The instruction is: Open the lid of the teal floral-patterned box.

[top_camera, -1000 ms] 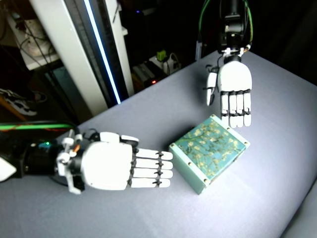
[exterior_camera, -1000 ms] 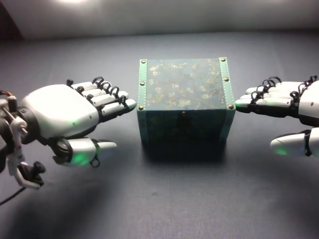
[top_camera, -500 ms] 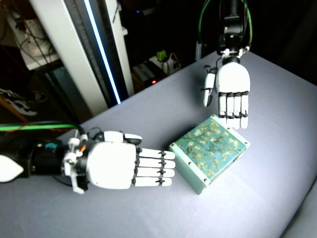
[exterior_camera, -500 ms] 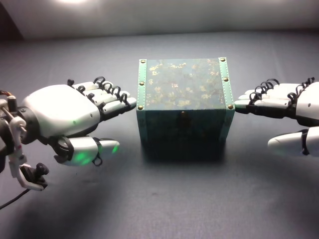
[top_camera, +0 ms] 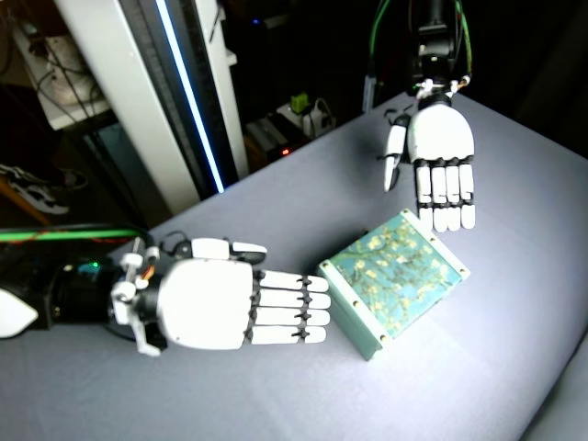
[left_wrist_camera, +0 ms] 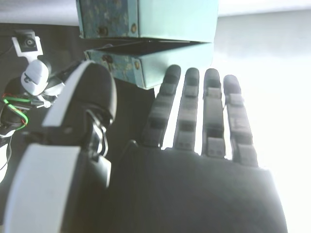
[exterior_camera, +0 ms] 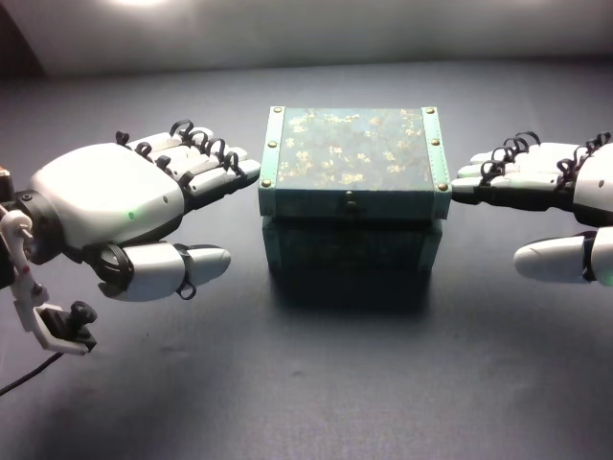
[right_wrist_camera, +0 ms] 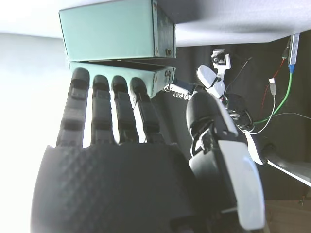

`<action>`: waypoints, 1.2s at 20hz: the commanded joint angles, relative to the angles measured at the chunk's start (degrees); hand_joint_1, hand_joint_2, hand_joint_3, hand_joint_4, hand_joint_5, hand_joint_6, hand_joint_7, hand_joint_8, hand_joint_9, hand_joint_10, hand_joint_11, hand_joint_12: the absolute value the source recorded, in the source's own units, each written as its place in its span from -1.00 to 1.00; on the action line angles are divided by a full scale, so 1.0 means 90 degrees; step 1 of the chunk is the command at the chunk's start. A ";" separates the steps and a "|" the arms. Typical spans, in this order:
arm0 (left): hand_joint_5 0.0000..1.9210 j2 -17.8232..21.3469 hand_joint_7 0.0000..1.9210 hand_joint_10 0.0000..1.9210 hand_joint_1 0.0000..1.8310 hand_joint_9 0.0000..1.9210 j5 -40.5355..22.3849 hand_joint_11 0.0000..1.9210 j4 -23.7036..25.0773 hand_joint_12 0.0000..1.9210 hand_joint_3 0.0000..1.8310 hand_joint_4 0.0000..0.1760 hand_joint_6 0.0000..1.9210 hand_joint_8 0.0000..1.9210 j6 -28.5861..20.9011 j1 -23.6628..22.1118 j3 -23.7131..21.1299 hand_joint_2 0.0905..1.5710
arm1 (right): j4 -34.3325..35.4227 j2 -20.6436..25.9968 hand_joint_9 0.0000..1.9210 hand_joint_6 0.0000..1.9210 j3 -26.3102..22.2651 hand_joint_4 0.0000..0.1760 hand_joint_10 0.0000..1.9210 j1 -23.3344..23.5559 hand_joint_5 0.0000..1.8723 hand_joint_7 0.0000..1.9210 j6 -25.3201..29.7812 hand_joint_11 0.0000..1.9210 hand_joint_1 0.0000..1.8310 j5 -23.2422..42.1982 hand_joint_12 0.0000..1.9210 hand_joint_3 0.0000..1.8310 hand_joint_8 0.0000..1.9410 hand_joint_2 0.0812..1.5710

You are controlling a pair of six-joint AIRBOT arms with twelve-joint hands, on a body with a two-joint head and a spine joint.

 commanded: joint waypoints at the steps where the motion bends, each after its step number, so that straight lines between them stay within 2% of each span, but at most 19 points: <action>1: -1.00 -0.0022 -1.00 -1.00 -1.00 -0.95 -0.1075 -1.00 0.0086 -1.00 -1.00 -1.00 -1.00 -1.00 -0.0060 -0.0101 -0.0062 0.90 | 0.0417 -0.0012 -0.96 -1.00 -0.0038 -1.00 -1.00 0.0106 -0.89 -0.92 0.0047 -1.00 -1.00 0.1037 -0.82 -1.00 -1.00 0.87; 6: -1.00 -0.0070 -1.00 -1.00 -1.00 -1.00 -0.1259 -0.94 -0.0141 -0.97 -1.00 -1.00 -1.00 -1.00 -0.0057 -0.0108 0.0006 0.88 | 0.0879 -0.0112 -0.94 -1.00 0.0035 -1.00 -0.99 0.0106 -0.86 -0.89 -0.0035 -0.97 -1.00 0.1300 -0.86 -1.00 -1.00 0.86; 9: -1.00 -0.0103 -0.97 -0.97 -1.00 -0.93 -0.1371 -0.91 -0.0360 -0.96 -1.00 -1.00 -1.00 -0.99 0.0067 -0.0122 0.0042 0.86 | 0.1056 -0.0143 -0.96 -1.00 0.0067 -1.00 -1.00 0.0108 -0.86 -0.94 -0.0102 -0.98 -1.00 0.1386 -0.85 -1.00 -1.00 0.79; 12: -1.00 -0.0153 -1.00 -0.99 -1.00 -0.98 -0.1527 -0.98 -0.0659 -0.99 -1.00 -1.00 -1.00 -1.00 0.0285 -0.0201 0.0097 0.71 | 0.1295 -0.0189 -0.95 -1.00 0.0104 -1.00 -0.99 0.0108 -0.83 -0.91 -0.0175 -0.99 -1.00 0.1524 -0.81 -1.00 -0.99 0.77; 13: -0.98 -0.0174 -0.97 -0.98 -1.00 -0.94 -0.1552 -0.95 -0.0779 -0.97 -1.00 -1.00 -0.99 -0.99 0.0410 -0.0242 0.0122 0.73 | 0.1351 -0.0215 -0.95 -1.00 0.0125 -0.97 -1.00 0.0110 -0.85 -0.90 -0.0175 -1.00 -1.00 0.1572 -0.86 -1.00 -0.99 0.75; 16: -1.00 -0.0252 -0.98 -1.00 -1.00 -0.94 -0.1624 -0.95 -0.0981 -0.97 -1.00 -1.00 -1.00 -1.00 0.0484 -0.0323 0.0242 0.49 | 0.1473 -0.0285 -0.94 -1.00 0.0197 -1.00 -0.99 0.0171 -0.85 -0.89 -0.0215 -0.98 -1.00 0.1623 -0.85 -0.99 -1.00 0.79; 18: -0.98 -0.0295 -0.96 -1.00 -1.00 -0.94 -0.1646 -0.93 -0.1082 -0.96 -1.00 -1.00 -0.99 -0.99 0.0521 -0.0380 0.0304 0.42 | 0.1580 -0.0365 -0.89 -1.00 0.0293 -1.00 -0.98 0.0241 -0.84 -0.89 -0.0259 -0.93 -1.00 0.1622 -0.82 -1.00 -1.00 0.78; 20: -0.99 -0.0366 -0.96 -1.00 -1.00 -0.94 -0.1610 -0.92 -0.1117 -0.96 -1.00 -1.00 -1.00 -0.99 0.0539 -0.0467 0.0387 0.42 | 0.1696 -0.0446 -0.89 -0.99 0.0406 -1.00 -0.99 0.0289 -0.83 -0.89 -0.0259 -0.93 -1.00 0.1620 -0.81 -1.00 -1.00 0.78; 22: -0.96 -0.0408 -0.95 -1.00 -1.00 -0.93 -0.1590 -0.90 -0.1125 -0.94 -0.99 -1.00 -1.00 -1.00 0.0540 -0.0530 0.0438 0.60 | 0.1776 -0.0467 -0.89 -1.00 0.0449 -1.00 -0.99 0.0320 -0.85 -0.89 -0.0259 -0.93 -1.00 0.1621 -0.81 -0.99 -1.00 0.81; 24: -0.96 -0.0415 -0.94 -1.00 -1.00 -0.92 -0.1591 -0.89 -0.1144 -0.92 -0.97 -1.00 -1.00 -1.00 0.0554 -0.0565 0.0466 0.68 | 0.1846 -0.0474 -0.89 -1.00 0.0491 -1.00 -0.99 0.0341 -0.85 -0.88 -0.0259 -0.94 -1.00 0.1621 -0.81 -0.99 -0.99 0.80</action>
